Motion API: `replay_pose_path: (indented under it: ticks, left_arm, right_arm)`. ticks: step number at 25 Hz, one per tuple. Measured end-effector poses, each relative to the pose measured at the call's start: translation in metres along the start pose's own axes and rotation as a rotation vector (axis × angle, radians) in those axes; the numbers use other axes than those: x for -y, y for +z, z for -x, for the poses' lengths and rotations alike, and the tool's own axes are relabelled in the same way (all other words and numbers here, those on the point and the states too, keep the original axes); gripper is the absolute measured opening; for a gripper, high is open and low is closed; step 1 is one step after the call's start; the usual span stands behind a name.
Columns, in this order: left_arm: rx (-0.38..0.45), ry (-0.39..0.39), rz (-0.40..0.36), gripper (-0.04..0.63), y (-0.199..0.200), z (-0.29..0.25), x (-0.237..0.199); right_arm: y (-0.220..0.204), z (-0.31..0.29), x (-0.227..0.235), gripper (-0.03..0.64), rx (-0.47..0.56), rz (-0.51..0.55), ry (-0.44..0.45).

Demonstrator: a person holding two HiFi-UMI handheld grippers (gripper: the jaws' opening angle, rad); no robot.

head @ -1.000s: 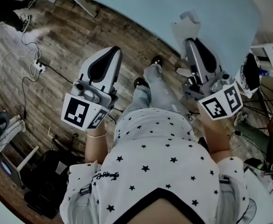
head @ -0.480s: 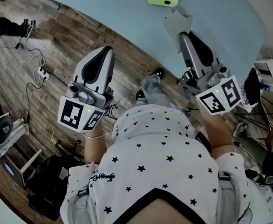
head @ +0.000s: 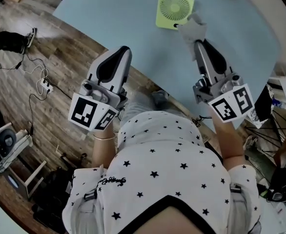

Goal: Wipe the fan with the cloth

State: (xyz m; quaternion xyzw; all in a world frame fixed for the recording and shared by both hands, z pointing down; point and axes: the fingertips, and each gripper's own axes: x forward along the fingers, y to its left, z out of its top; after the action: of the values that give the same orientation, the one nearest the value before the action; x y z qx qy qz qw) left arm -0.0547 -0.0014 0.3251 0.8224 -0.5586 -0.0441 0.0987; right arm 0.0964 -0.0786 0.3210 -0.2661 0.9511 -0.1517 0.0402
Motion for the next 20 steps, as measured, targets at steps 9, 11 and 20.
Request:
replay_pose_path:
  ticks: [9,11,20]
  left_arm:
    - [-0.036,-0.161,-0.018,0.032,0.017,-0.09,-0.067]
    - [-0.029,-0.207,-0.043,0.032,0.027,-0.109,-0.072]
    - [-0.037,-0.279,0.004,0.032,0.018,-0.156,-0.103]
  right_arm:
    - [-0.006,-0.042,0.043,0.02,-0.018,-0.032,-0.187]
    - [-0.006,-0.049,0.049,0.02,-0.021,-0.032,-0.219]
    - [-0.037,-0.066,0.1,0.02,-0.078,-0.065,-0.406]
